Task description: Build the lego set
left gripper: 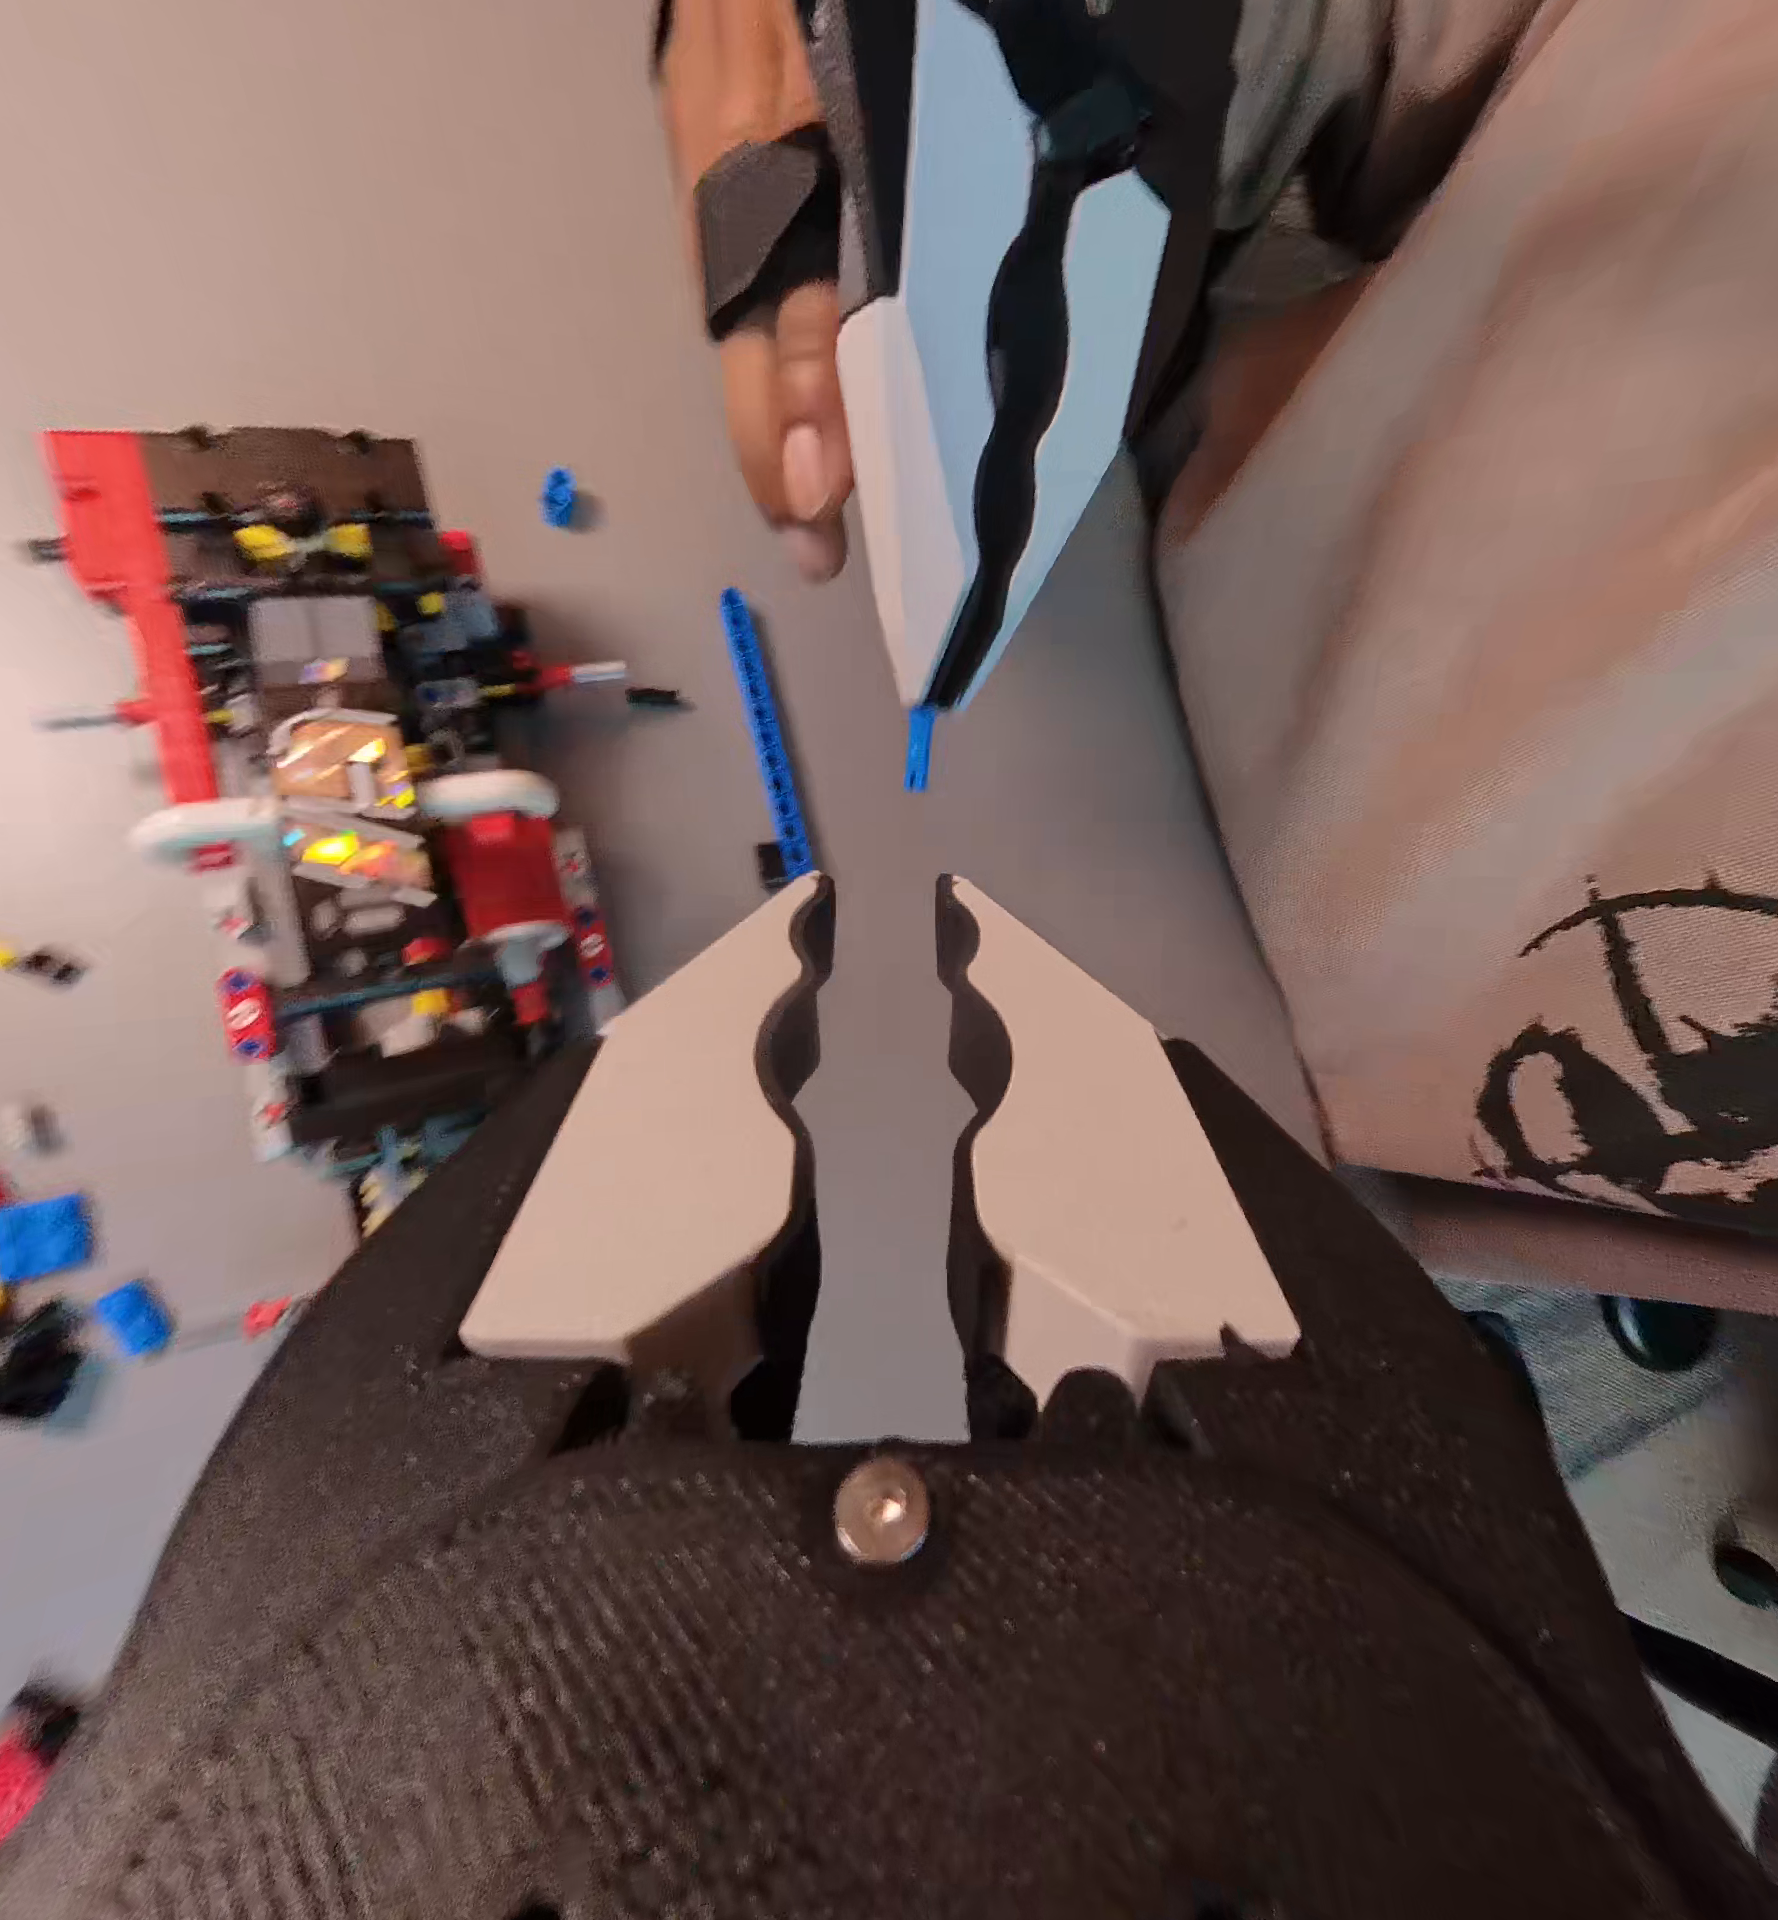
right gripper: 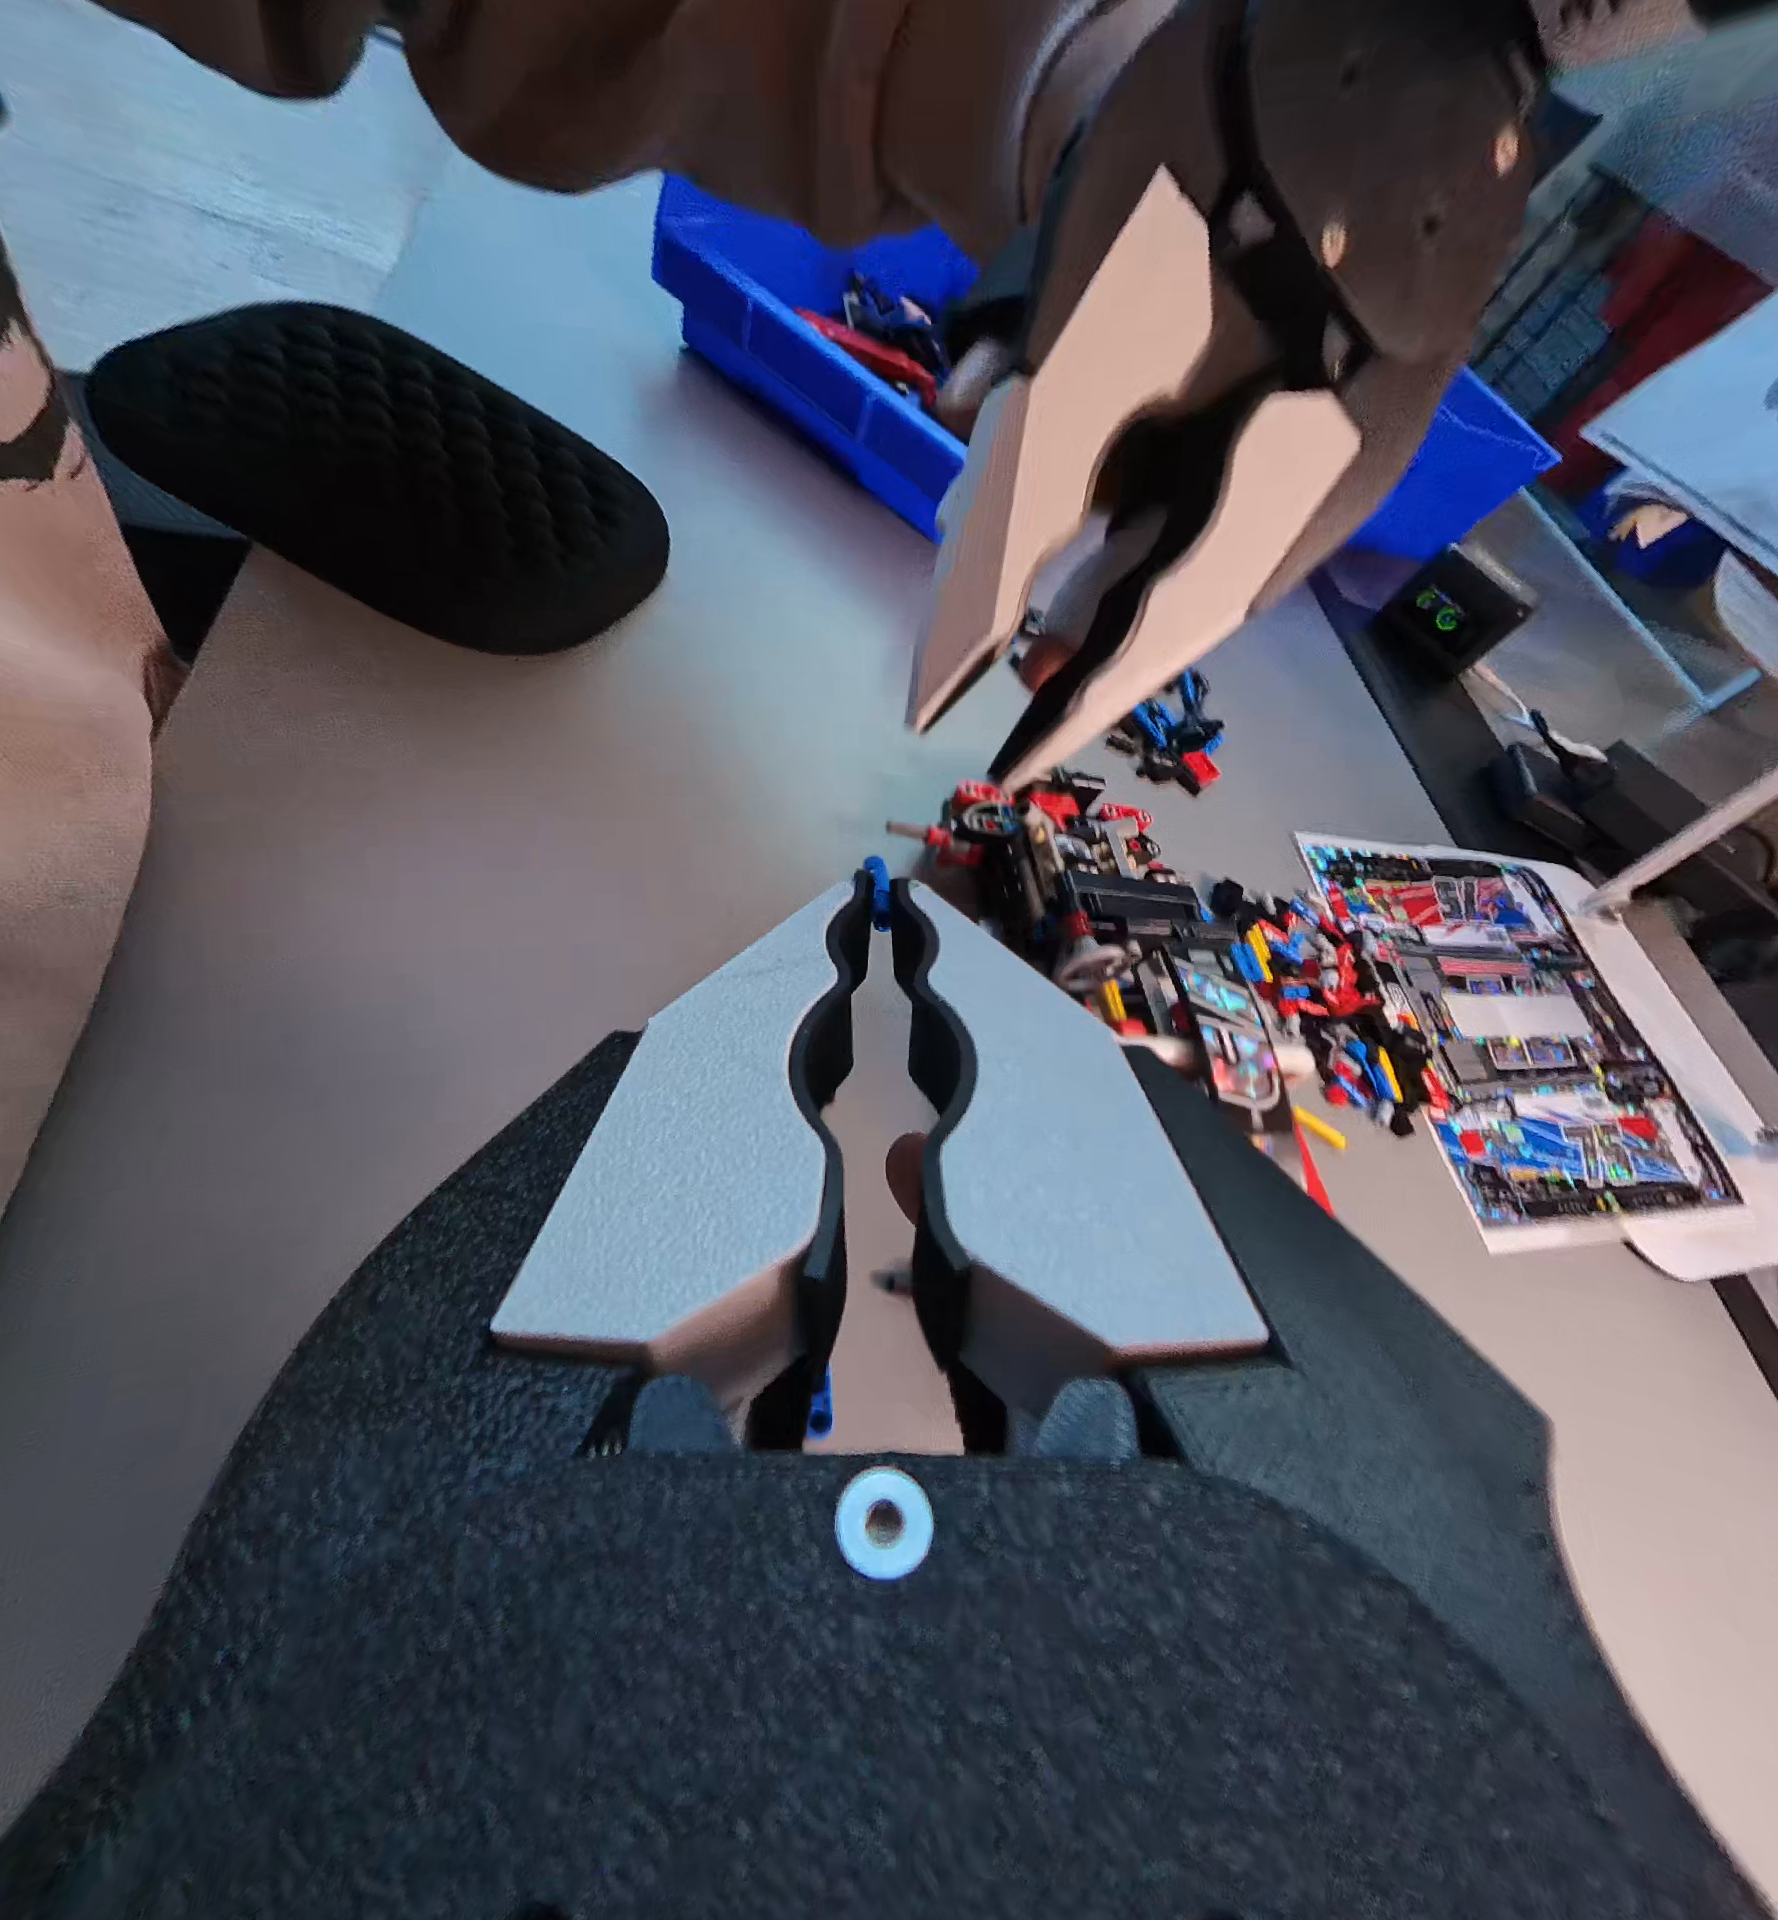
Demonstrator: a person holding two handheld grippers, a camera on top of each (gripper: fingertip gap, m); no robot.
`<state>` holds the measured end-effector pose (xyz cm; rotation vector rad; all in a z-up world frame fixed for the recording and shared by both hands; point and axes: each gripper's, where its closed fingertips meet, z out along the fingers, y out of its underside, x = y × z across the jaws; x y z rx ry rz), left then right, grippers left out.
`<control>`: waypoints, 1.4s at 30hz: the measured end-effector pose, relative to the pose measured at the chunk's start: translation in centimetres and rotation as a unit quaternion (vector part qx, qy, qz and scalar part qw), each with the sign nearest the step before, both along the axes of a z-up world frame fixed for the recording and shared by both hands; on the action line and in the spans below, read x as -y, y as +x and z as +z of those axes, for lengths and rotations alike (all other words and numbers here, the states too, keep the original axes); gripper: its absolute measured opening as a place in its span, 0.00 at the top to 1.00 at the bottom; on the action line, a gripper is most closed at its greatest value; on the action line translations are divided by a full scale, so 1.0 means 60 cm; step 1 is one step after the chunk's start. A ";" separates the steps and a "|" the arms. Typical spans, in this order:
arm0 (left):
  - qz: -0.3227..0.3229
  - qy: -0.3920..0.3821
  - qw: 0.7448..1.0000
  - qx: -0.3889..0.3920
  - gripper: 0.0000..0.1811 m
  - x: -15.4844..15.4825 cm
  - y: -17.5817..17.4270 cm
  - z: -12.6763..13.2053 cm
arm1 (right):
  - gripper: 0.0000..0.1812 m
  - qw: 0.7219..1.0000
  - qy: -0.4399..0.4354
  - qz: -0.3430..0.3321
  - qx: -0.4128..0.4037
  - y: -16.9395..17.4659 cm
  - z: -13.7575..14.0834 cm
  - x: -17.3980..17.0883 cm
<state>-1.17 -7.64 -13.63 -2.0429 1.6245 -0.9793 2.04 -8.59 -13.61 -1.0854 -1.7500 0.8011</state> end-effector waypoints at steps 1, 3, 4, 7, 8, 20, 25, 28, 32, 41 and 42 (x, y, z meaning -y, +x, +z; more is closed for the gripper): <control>0.028 0.032 0.999 -0.030 0.90 -0.023 -0.033 -0.003 | 1.00 1.000 -0.004 -0.015 0.013 0.017 -0.010 -0.010; 0.075 0.101 0.983 -0.134 0.89 -0.066 -0.130 -0.029 | 0.99 0.996 -0.014 -0.047 0.070 0.066 -0.051 -0.035; 0.093 0.110 0.972 -0.184 0.89 -0.078 -0.180 -0.045 | 1.00 0.993 -0.015 -0.070 0.094 0.092 -0.072 -0.052; 0.116 0.091 0.941 -0.306 0.90 -0.084 -0.300 -0.098 | 1.00 0.980 -0.041 -0.117 0.156 0.153 -0.120 -0.083; 0.114 0.075 0.932 -0.334 0.91 -0.078 -0.328 -0.113 | 1.00 0.976 -0.044 -0.126 0.170 0.166 -0.130 -0.088; 0.052 0.062 0.906 -0.416 0.94 -0.055 -0.396 -0.174 | 1.00 0.957 -0.064 -0.154 0.238 0.201 -0.171 -0.111; 0.043 0.065 0.902 -0.424 0.94 -0.057 -0.397 -0.178 | 0.98 0.956 -0.067 -0.158 0.237 0.202 -0.171 -0.113; 0.036 0.064 0.897 -0.437 0.95 -0.057 -0.402 -0.182 | 0.97 0.959 -0.071 -0.160 0.225 0.201 -0.166 -0.113; 0.027 0.062 0.894 -0.442 0.98 -0.055 -0.402 -0.184 | 0.96 0.962 -0.074 -0.165 0.204 0.200 -0.152 -0.113; 0.061 0.050 0.921 -0.380 0.99 -0.059 -0.376 -0.160 | 0.96 0.973 -0.062 -0.175 0.137 0.186 -0.099 -0.117; 0.074 0.048 0.934 -0.346 0.99 -0.061 -0.358 -0.146 | 0.96 0.976 -0.059 -0.172 0.118 0.178 -0.086 -0.114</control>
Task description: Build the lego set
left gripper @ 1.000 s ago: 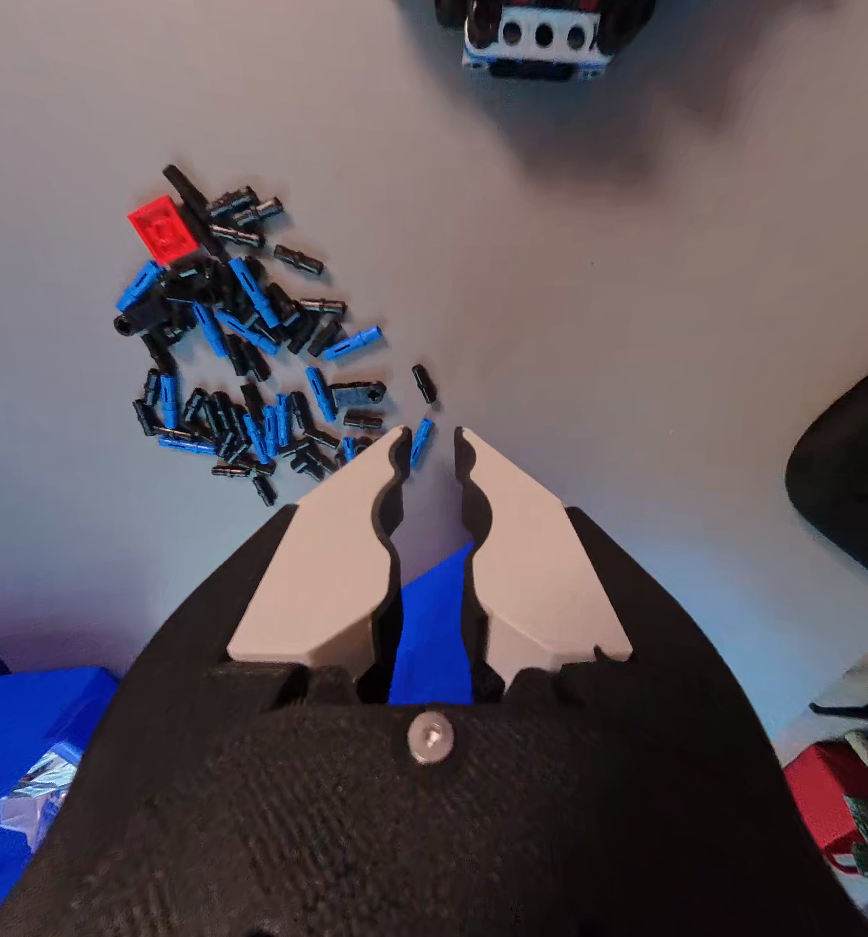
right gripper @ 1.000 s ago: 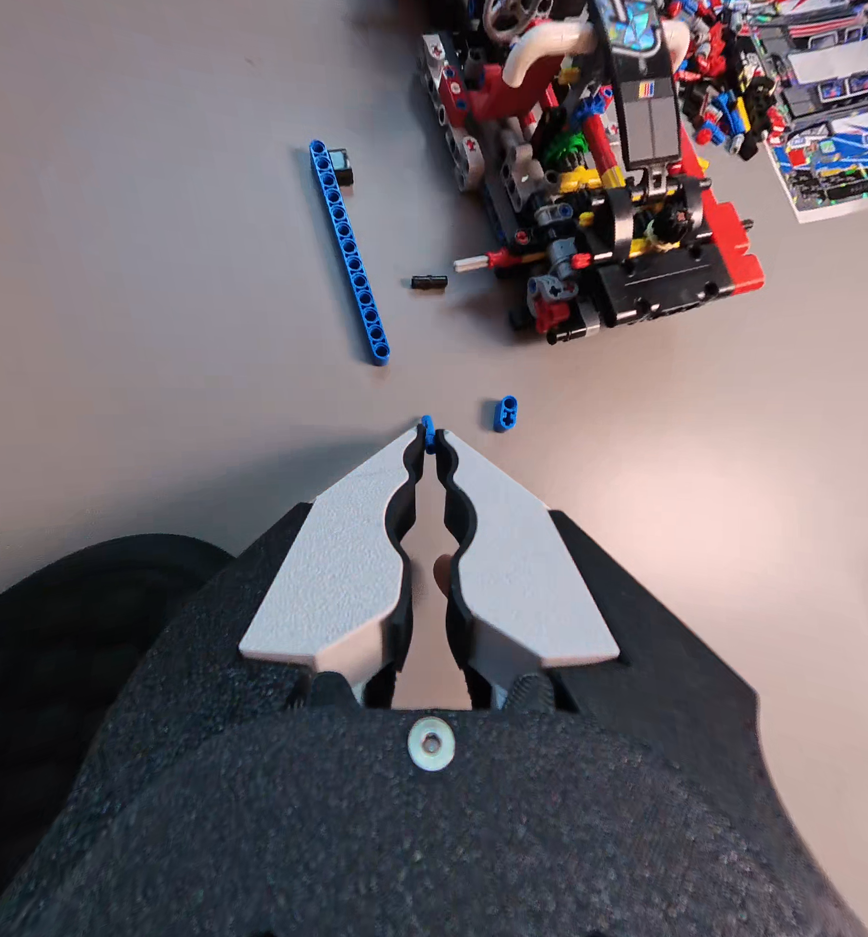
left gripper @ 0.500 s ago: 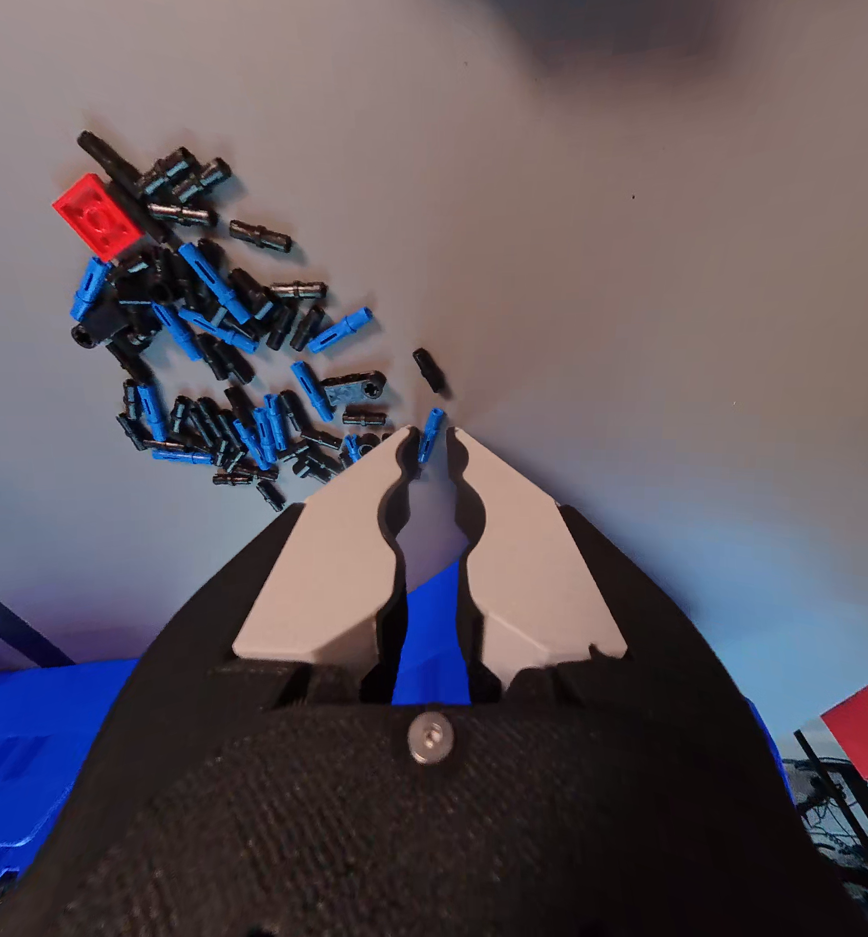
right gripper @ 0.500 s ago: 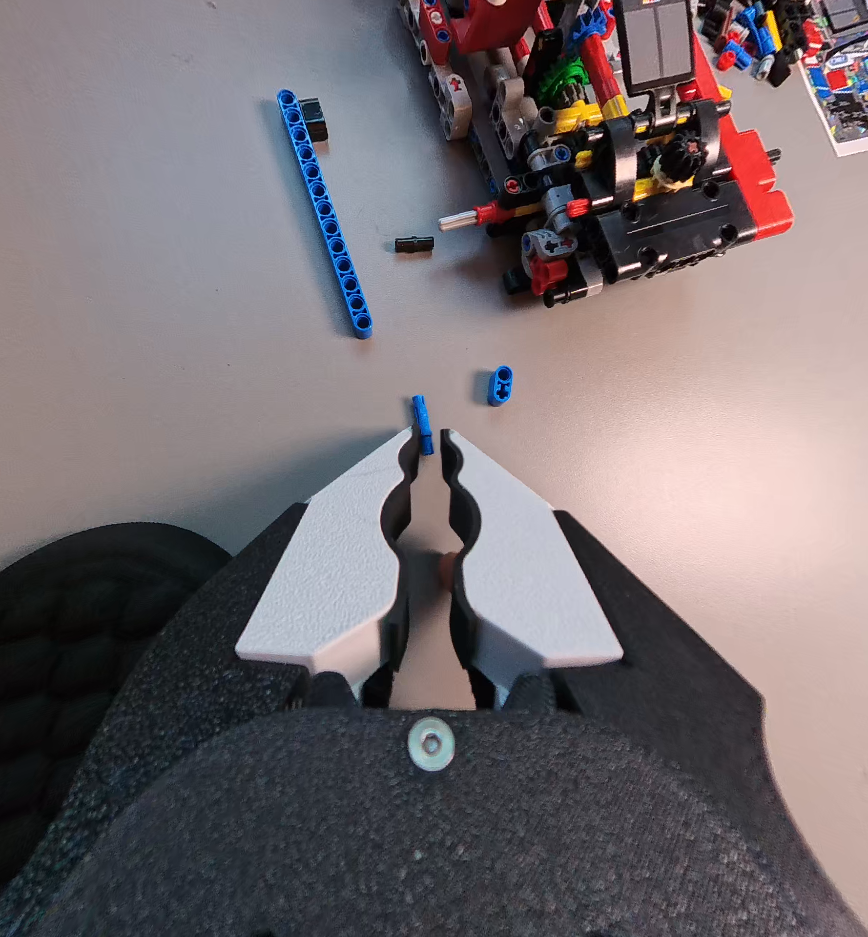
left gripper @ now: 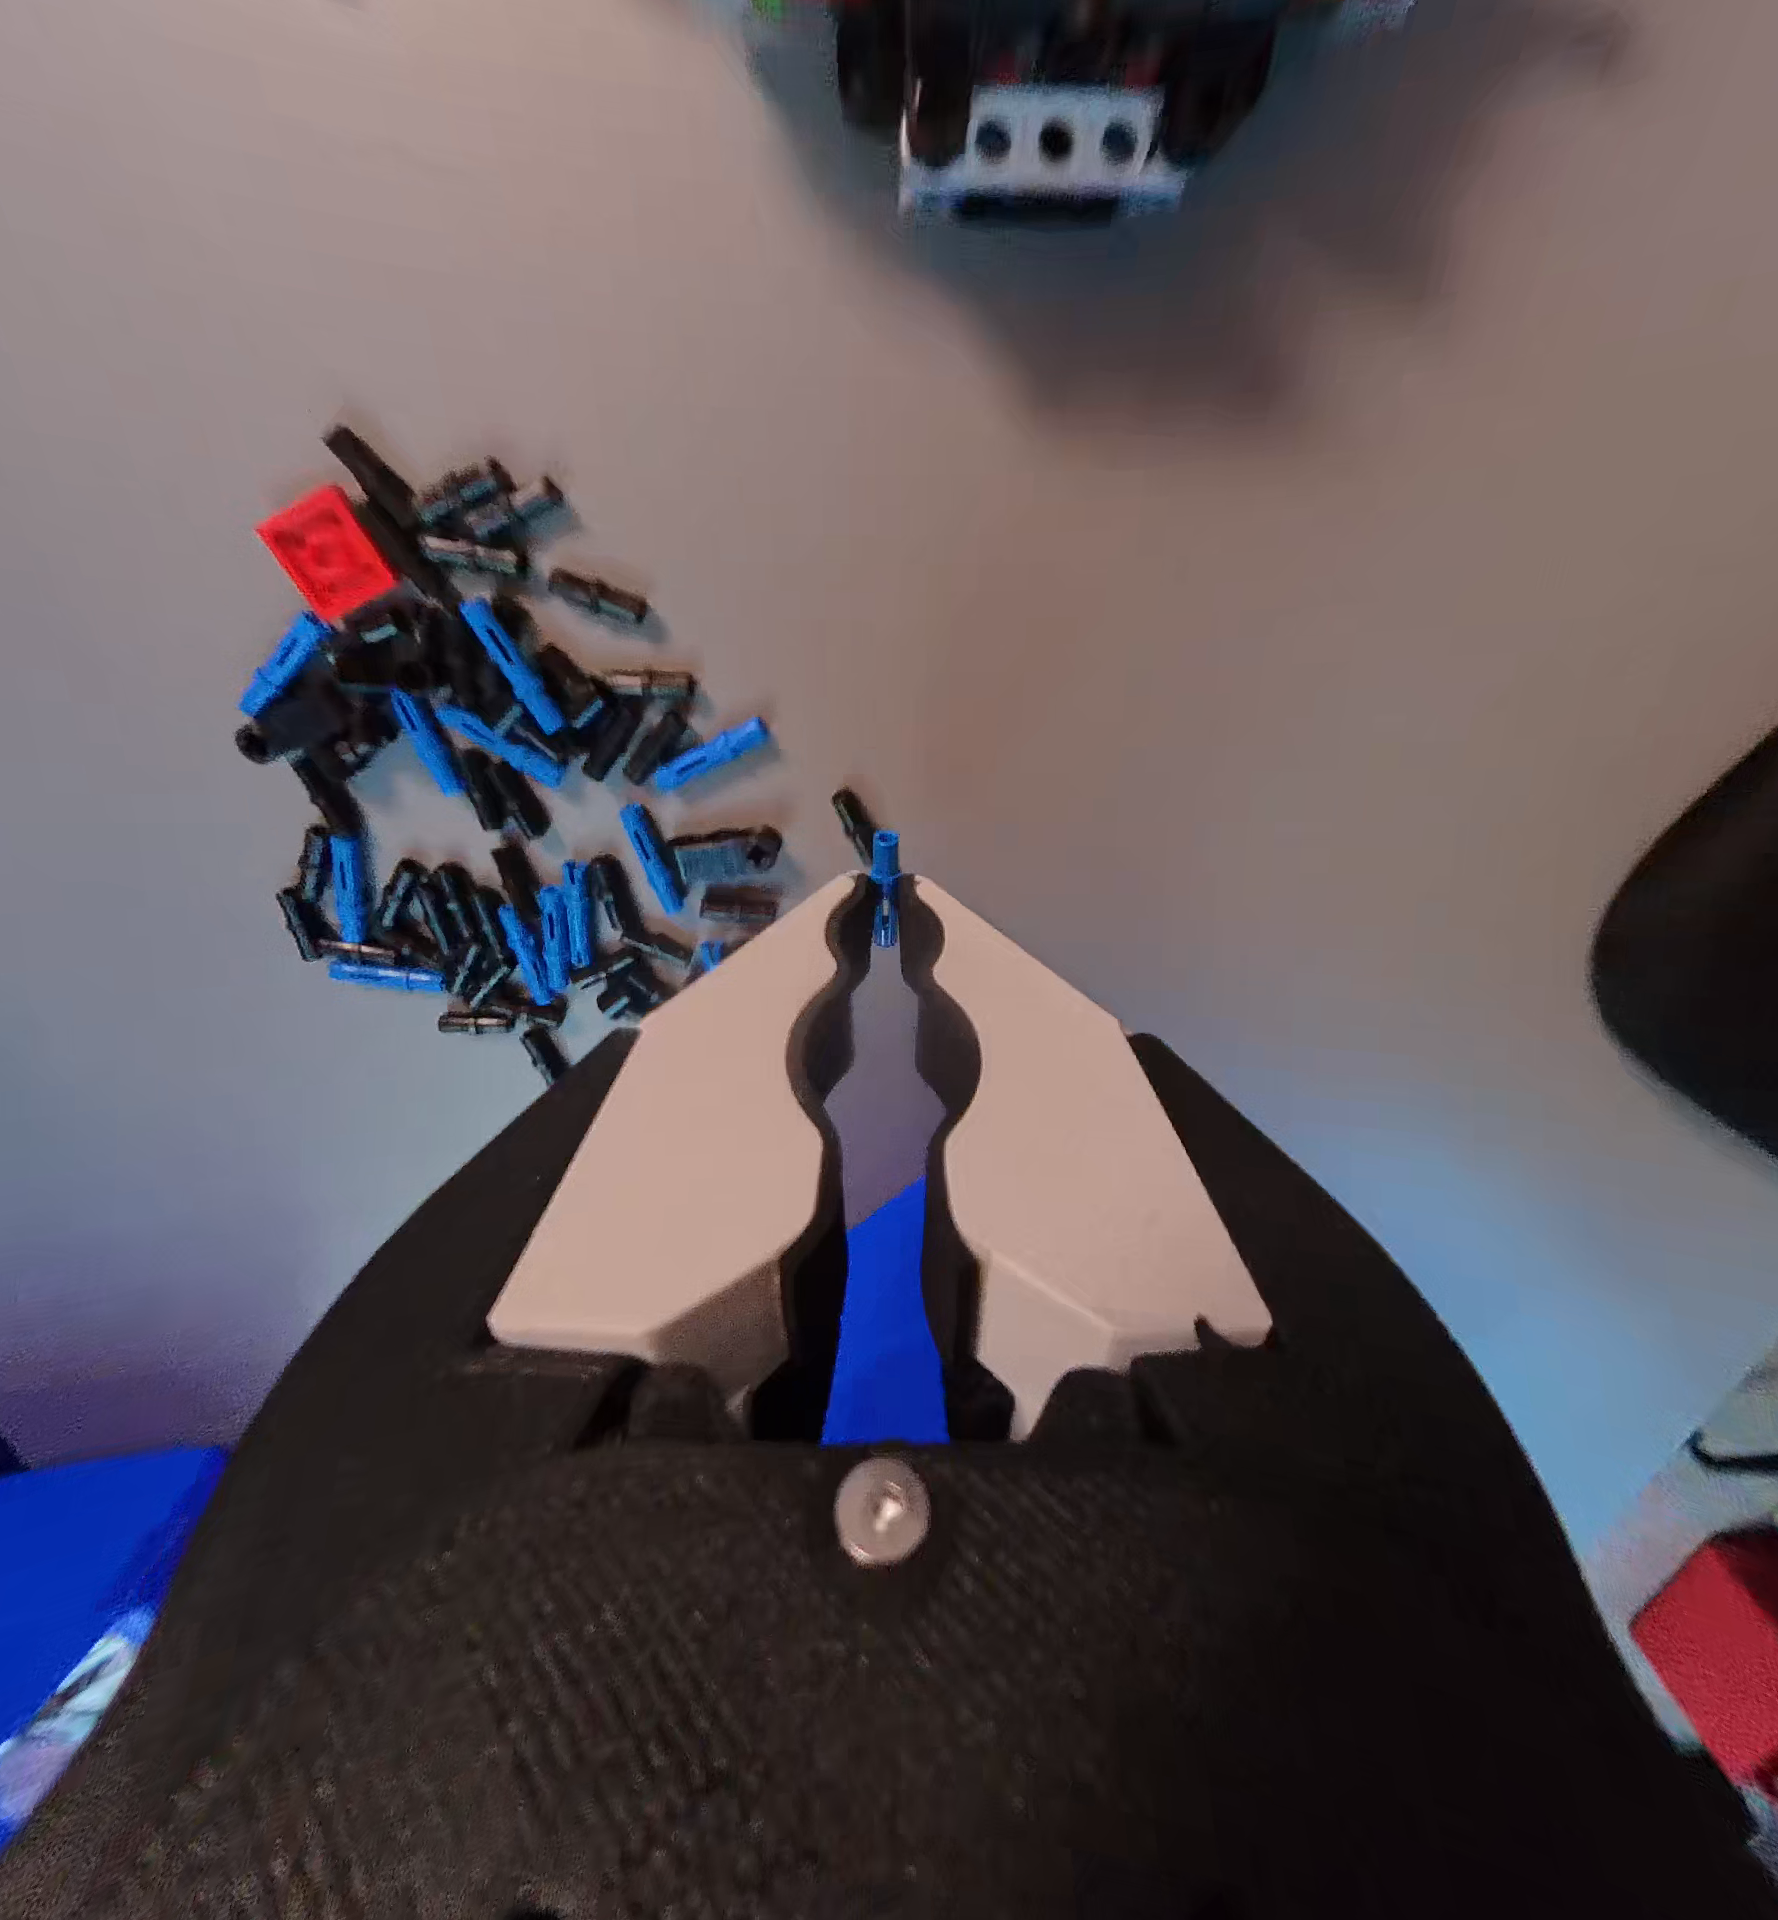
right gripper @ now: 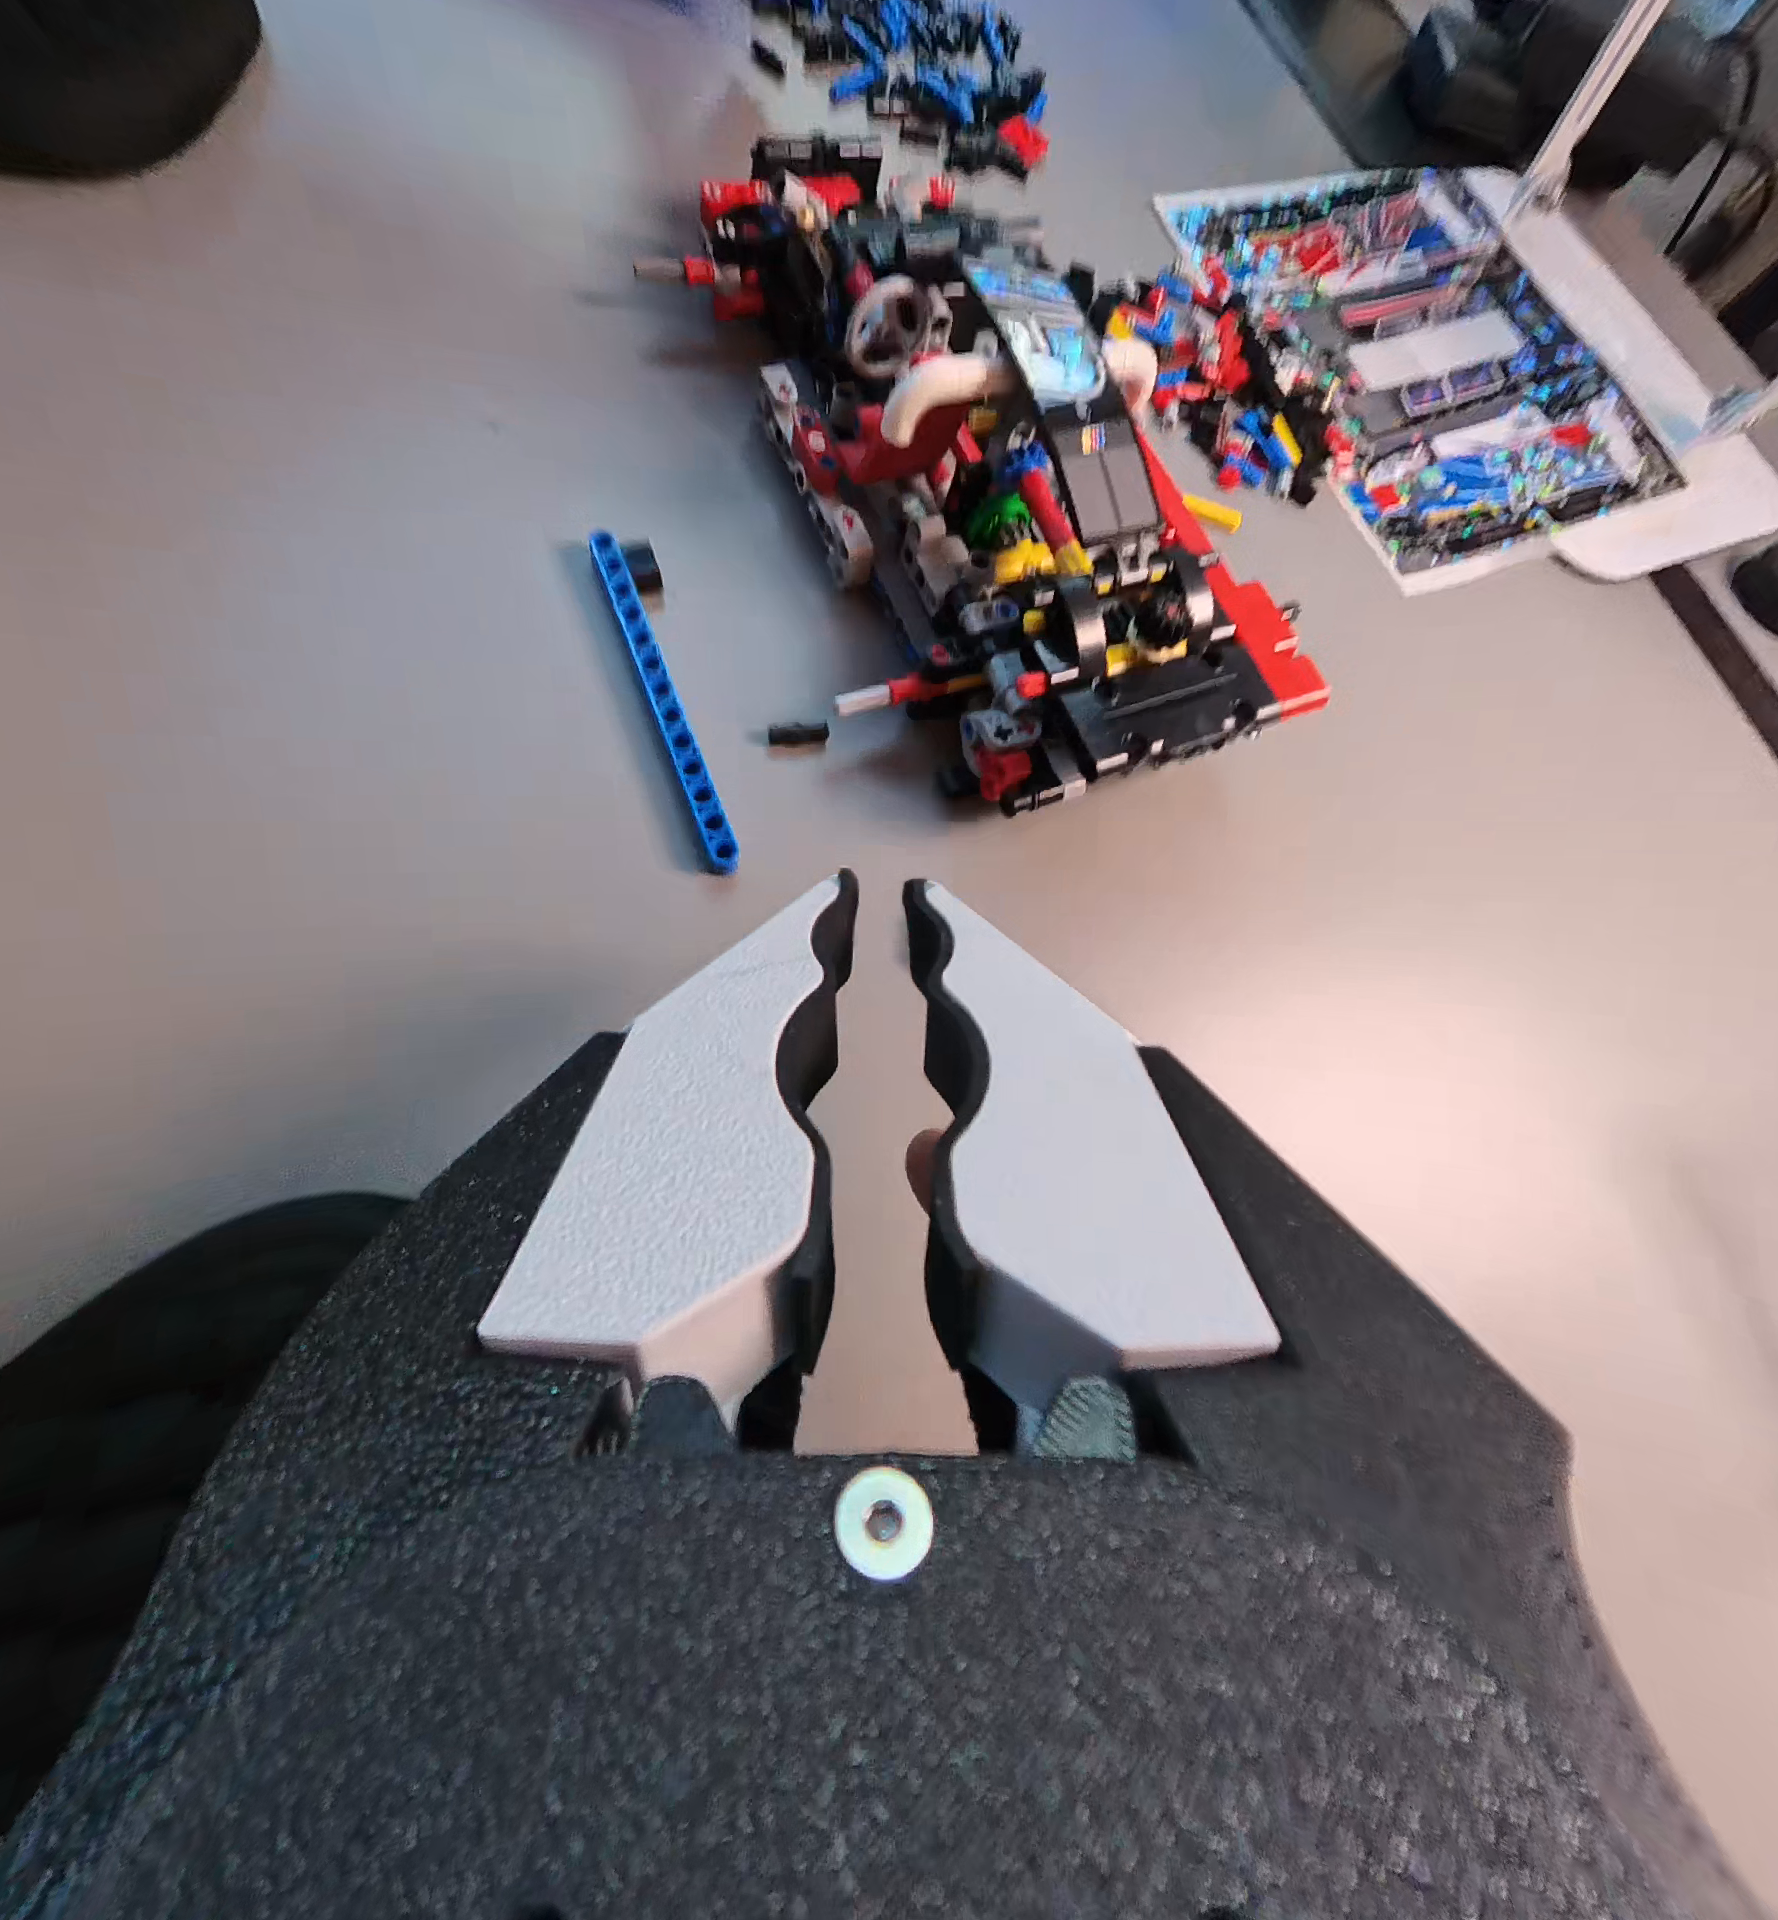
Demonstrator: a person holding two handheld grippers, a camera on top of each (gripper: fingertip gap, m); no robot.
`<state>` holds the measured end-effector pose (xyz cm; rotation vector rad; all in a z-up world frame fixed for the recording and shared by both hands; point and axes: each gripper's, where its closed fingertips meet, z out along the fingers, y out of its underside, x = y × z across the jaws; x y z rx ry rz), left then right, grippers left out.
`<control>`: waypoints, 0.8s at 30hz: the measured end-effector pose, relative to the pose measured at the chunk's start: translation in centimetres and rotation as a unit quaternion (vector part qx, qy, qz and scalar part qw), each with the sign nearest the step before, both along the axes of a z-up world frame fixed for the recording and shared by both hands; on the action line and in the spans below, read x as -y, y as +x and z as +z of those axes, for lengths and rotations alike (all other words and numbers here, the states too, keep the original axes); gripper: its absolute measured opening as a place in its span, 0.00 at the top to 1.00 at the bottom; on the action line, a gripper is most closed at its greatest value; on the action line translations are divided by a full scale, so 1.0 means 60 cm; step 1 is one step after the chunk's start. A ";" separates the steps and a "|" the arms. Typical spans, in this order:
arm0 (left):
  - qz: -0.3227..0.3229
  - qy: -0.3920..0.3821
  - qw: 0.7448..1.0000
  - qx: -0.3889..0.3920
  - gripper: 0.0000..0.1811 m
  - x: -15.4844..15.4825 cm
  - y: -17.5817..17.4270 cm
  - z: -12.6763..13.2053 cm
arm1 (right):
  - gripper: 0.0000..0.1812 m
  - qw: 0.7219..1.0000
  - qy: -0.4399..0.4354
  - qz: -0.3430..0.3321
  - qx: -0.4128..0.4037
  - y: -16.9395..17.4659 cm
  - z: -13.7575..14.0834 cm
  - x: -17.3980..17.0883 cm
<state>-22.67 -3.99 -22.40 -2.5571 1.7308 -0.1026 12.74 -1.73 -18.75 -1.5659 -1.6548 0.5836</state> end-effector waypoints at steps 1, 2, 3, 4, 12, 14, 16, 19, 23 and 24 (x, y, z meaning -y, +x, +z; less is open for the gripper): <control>0.007 0.002 0.999 0.053 0.99 0.001 0.029 0.019 | 0.95 1.000 0.008 0.007 -0.024 -0.011 0.015 0.005; 0.008 0.000 0.993 0.118 0.99 0.005 0.068 0.044 | 0.95 0.998 0.014 0.019 -0.051 -0.025 0.032 0.013; 0.000 -0.003 0.984 0.180 0.99 0.012 0.111 0.073 | 0.94 0.996 0.018 0.035 -0.075 -0.040 0.047 0.026; -0.015 -0.003 0.973 0.232 0.98 0.021 0.153 0.101 | 0.93 0.994 0.022 0.054 -0.095 -0.058 0.061 0.039; -0.141 -0.036 0.912 0.383 0.99 0.088 0.379 0.176 | 0.91 0.970 0.097 0.163 -0.150 -0.177 0.117 0.111; -0.153 -0.040 0.912 0.379 0.99 0.091 0.400 0.166 | 0.91 0.967 0.108 0.182 -0.145 -0.184 0.118 0.122; -0.162 -0.047 0.910 0.379 0.99 0.094 0.414 0.159 | 0.91 0.966 0.109 0.188 -0.139 -0.186 0.116 0.128; -0.173 -0.051 0.910 0.373 0.99 0.094 0.423 0.149 | 0.93 0.967 0.118 0.189 -0.124 -0.186 0.105 0.130; -0.173 -0.060 0.912 0.367 0.99 0.095 0.426 0.137 | 0.98 0.968 0.117 0.185 -0.124 -0.186 0.096 0.131; -0.173 -0.061 0.913 0.365 0.99 0.096 0.426 0.135 | 0.98 0.968 0.117 0.187 -0.123 -0.186 0.094 0.132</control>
